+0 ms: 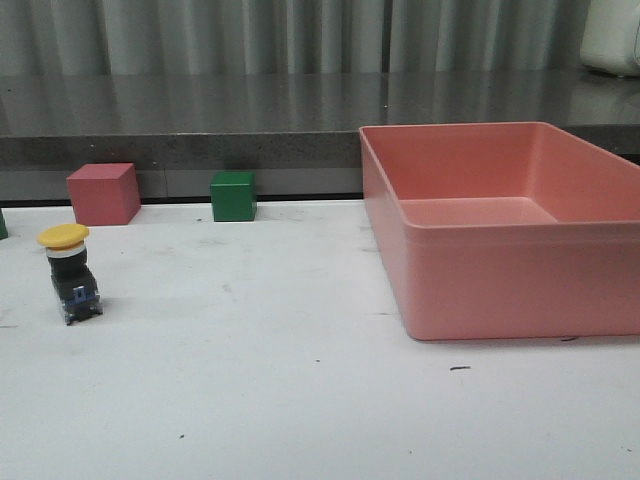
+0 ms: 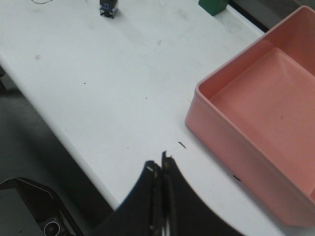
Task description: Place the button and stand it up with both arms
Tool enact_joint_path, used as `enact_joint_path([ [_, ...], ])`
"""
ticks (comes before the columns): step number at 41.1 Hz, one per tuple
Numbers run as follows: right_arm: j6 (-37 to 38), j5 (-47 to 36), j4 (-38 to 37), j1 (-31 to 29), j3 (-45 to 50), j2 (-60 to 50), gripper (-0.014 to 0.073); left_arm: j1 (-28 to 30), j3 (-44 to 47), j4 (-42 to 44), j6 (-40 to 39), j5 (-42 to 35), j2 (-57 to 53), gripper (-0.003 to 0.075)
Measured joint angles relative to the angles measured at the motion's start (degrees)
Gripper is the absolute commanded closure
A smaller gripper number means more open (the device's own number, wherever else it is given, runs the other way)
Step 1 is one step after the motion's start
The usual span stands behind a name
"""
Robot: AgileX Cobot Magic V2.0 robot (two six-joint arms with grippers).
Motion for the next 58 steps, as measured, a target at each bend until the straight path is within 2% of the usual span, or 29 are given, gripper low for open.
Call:
enact_joint_path([
  [14, 0.00, 0.00, 0.00, 0.00, 0.00, 0.00, 0.0662, 0.00, 7.87, 1.86, 0.00, -5.11, -5.04, 0.0740],
  [24, 0.00, 0.00, 0.00, 0.00, 0.03, 0.00, 0.0662, 0.00, 8.03, 1.86, 0.00, -10.26, -5.04, 0.0740],
  [58, 0.00, 0.00, 0.00, 0.00, 0.03, 0.00, 0.0662, 0.00, 8.03, 1.86, 0.00, -10.75, -5.04, 0.0740],
])
